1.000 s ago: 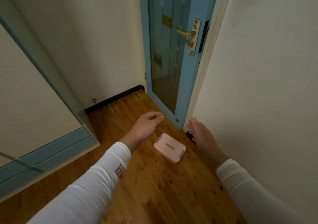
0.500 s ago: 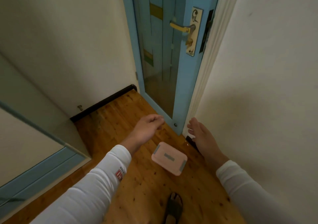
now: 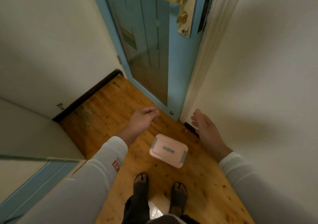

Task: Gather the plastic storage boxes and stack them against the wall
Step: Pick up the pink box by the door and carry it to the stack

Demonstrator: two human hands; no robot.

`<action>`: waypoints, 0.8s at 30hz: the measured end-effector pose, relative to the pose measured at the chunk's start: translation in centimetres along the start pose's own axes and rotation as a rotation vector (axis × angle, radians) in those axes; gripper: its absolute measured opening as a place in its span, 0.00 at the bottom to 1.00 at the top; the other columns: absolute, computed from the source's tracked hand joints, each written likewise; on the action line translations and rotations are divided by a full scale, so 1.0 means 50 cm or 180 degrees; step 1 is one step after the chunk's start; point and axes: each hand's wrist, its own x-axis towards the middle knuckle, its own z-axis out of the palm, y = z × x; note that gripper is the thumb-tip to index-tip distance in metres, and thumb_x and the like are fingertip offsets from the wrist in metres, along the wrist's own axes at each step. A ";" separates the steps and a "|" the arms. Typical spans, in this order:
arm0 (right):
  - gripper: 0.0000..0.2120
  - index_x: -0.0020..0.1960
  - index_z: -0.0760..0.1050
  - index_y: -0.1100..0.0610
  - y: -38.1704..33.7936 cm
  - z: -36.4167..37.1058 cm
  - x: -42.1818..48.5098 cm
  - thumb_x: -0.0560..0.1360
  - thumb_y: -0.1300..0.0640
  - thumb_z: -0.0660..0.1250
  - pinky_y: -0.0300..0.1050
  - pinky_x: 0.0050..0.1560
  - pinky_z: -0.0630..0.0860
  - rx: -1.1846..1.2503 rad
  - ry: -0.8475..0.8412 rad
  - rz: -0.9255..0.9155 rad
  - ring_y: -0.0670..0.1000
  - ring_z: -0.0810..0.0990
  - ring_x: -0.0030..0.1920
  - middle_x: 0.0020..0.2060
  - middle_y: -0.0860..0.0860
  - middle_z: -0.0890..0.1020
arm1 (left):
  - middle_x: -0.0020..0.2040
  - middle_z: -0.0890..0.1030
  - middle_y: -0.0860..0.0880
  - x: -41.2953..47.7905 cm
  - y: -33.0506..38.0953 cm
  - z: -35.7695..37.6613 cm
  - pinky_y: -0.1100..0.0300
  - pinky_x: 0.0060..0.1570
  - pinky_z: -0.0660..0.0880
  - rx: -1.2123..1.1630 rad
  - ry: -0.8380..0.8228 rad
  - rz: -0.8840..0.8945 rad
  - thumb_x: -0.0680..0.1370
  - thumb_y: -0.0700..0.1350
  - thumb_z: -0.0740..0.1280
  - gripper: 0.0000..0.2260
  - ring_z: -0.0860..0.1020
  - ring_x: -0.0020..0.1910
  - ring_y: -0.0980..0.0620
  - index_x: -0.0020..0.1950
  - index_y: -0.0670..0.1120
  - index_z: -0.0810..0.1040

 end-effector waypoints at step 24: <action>0.35 0.72 0.65 0.49 0.377 0.095 0.220 0.72 0.31 0.58 0.58 0.67 0.68 0.0089 0.0829 0.1060 0.52 0.71 0.66 0.69 0.47 0.72 | 0.57 0.82 0.47 0.375 -0.360 0.095 0.59 0.52 0.72 0.0509 -0.0631 -0.0693 0.80 0.47 0.64 0.04 0.79 0.58 0.48 0.53 0.54 0.77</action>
